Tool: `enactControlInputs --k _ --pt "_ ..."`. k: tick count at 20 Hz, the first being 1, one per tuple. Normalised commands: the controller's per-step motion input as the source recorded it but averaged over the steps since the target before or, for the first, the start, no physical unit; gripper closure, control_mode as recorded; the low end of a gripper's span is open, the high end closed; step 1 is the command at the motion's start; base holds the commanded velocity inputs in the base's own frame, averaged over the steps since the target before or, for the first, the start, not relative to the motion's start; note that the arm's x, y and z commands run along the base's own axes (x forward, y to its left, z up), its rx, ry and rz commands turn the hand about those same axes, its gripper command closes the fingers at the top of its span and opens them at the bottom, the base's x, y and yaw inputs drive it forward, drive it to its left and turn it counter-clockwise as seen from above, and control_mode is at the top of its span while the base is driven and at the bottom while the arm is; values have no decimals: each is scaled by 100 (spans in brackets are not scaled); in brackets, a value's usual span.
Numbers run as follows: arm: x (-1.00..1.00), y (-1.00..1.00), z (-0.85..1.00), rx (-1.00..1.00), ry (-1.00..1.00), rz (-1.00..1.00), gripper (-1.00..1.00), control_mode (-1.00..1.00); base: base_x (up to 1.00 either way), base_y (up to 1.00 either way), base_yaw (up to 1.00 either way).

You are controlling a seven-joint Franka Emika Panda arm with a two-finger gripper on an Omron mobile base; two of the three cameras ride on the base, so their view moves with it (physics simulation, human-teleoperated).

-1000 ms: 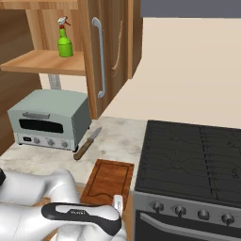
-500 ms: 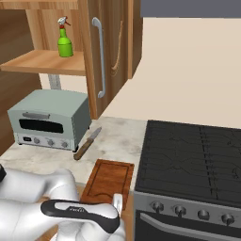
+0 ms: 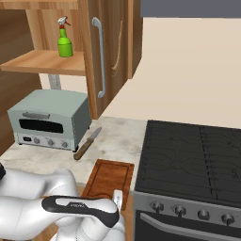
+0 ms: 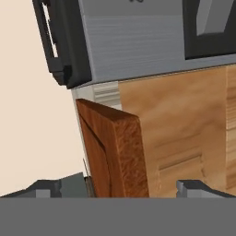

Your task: Move the cutting board and knife to the sink. Then move spray from the cabinet to the counter.

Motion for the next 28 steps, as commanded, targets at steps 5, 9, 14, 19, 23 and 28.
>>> enactControlInputs --k 5,9,14,19,23,28 --pt "2 -5 0 0 0 0 -100 -100 0 0 0" --pt "2 -5 0 0 0 0 -100 -100 0 0 0" --pt "10 0 -1 4 -1 0 -100 -100 0 0 0" --pt "13 0 -3 10 -4 3 -100 -100 0 0 0" --pt "5 0 -13 7 -5 4 -100 -100 0 0 0" --pt "3 0 -13 3 -8 1 -100 -100 0 0 0"
